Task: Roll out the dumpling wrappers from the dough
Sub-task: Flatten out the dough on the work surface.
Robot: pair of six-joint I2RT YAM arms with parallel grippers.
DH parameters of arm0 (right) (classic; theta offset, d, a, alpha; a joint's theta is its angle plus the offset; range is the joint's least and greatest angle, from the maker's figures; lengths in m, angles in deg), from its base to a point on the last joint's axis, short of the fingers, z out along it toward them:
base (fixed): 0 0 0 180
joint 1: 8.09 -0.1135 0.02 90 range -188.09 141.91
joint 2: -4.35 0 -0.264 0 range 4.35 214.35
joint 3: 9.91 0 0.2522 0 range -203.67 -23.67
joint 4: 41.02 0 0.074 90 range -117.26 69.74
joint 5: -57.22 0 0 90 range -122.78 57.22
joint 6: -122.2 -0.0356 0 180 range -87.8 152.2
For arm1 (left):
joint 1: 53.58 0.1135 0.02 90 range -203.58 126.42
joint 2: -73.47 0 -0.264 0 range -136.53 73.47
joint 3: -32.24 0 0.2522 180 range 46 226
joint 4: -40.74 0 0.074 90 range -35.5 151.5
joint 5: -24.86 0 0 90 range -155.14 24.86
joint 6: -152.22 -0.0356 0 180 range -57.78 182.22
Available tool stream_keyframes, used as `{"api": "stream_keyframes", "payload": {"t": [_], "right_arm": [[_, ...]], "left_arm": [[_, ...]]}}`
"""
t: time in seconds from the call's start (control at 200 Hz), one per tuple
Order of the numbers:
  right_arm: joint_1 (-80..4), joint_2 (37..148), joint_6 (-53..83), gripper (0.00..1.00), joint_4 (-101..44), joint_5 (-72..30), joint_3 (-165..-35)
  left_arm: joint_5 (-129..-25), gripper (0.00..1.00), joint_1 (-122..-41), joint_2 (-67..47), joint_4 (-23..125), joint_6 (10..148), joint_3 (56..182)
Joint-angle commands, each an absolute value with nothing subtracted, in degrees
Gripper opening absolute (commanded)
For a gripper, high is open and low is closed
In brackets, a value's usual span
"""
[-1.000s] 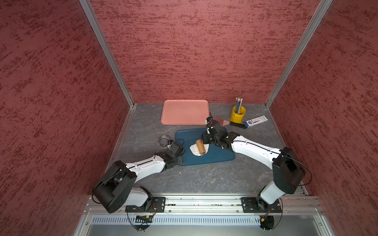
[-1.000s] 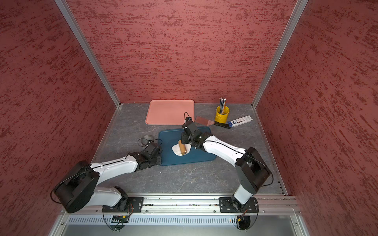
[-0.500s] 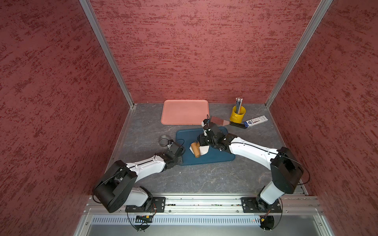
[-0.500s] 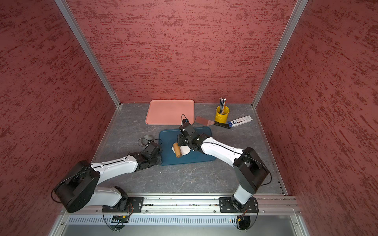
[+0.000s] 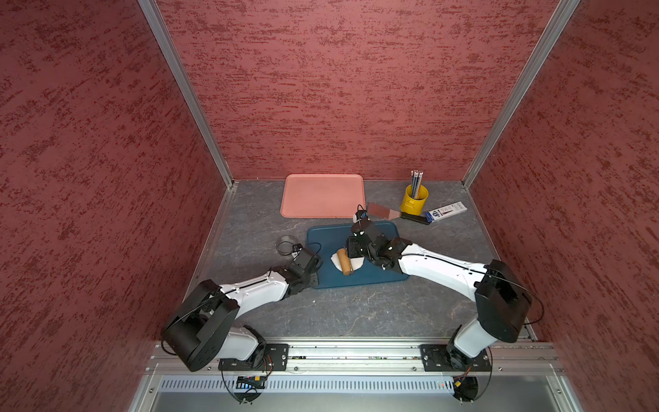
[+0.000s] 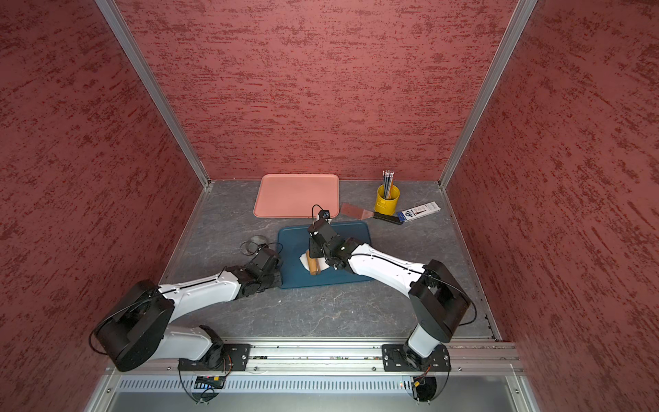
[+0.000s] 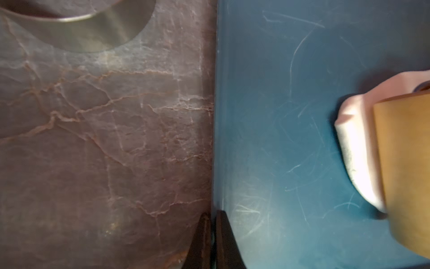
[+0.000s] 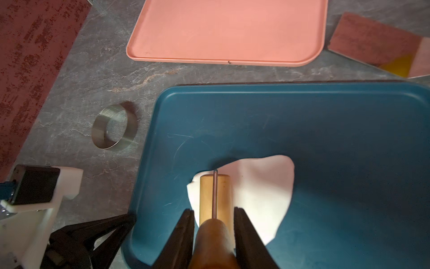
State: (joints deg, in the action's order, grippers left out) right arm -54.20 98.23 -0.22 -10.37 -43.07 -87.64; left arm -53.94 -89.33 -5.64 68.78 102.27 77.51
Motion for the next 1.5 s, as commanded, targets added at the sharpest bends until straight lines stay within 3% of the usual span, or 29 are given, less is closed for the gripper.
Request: {"api": "stream_keyframes", "payload": {"t": [0.0, 0.09, 0.27, 0.381, 0.501, 0.571, 0.616, 0.791, 0.847, 0.997, 1.077, 1.152, 1.408, 1.498], "right_arm": [[-48.1, 100.6, 1.3, 0.0, 8.2, -45.5, -80.5], [-47.6, 98.1, 5.8, 0.0, 9.8, -52.4, -81.1], [-58.1, 98.6, 0.3, 0.0, -7.3, -39.0, -78.9], [-56.2, 100.7, -5.9, 0.0, -11.0, -34.5, -76.3], [-48.8, 97.3, -0.6, 0.0, -0.7, -45.2, -75.8], [-48.1, 96.5, 5.1, 0.0, 5.9, -56.9, -78.4], [-48.1, 97.0, 6.8, 0.0, 7.9, -58.6, -80.3], [-54.4, 101.6, -0.8, 0.0, -11.1, -31.1, -80.0], [-55.5, 104.4, -5.0, 0.0, -14.7, -27.7, -80.3], [-48.9, 104.3, -0.2, 0.0, -1.5, -42.4, -81.3], [-43.4, 103.1, 2.7, 0.0, 6.4, -55.3, -81.7], [-42.2, 101.1, 5.9, 0.0, 6.9, -61.7, -81.7], [-56.4, 108.7, 2.4, 0.0, -9.8, -37.3, -85.4], [-54.7, 109.6, 0.4, 0.0, -8.6, -37.8, -85.1]], "left_arm": [[-51.3, 0.0, -88.3, -7.5, 69.3, 102.1, 77.0], [-52.4, 0.0, -88.3, -7.2, 68.7, 101.1, 76.9], [-57.3, 0.0, -88.6, -7.3, 65.4, 102.6, 78.3], [-55.2, 0.0, -88.7, -7.4, 67.9, 103.6, 79.3], [-54.5, 0.0, -88.0, -7.7, 69.3, 102.8, 78.3], [-54.0, 0.0, -88.0, -7.2, 69.9, 101.7, 78.0], [-54.1, 0.0, -88.2, -6.9, 69.4, 101.0, 77.9], [-53.6, 0.0, -89.2, -8.2, 68.8, 101.3, 79.6], [-52.8, 0.0, -89.3, -8.5, 69.7, 101.9, 80.2], [-51.4, 0.0, -89.3, -7.5, 70.4, 101.7, 78.8], [-51.4, 0.0, -89.2, -7.0, 70.5, 100.8, 78.3], [-52.8, 0.0, -89.2, -6.7, 69.1, 99.5, 77.6], [-54.0, 0.0, -89.3, -8.9, 67.9, 99.8, 78.8], [-52.4, 0.0, -89.2, -8.8, 69.8, 100.7, 78.9]]}}
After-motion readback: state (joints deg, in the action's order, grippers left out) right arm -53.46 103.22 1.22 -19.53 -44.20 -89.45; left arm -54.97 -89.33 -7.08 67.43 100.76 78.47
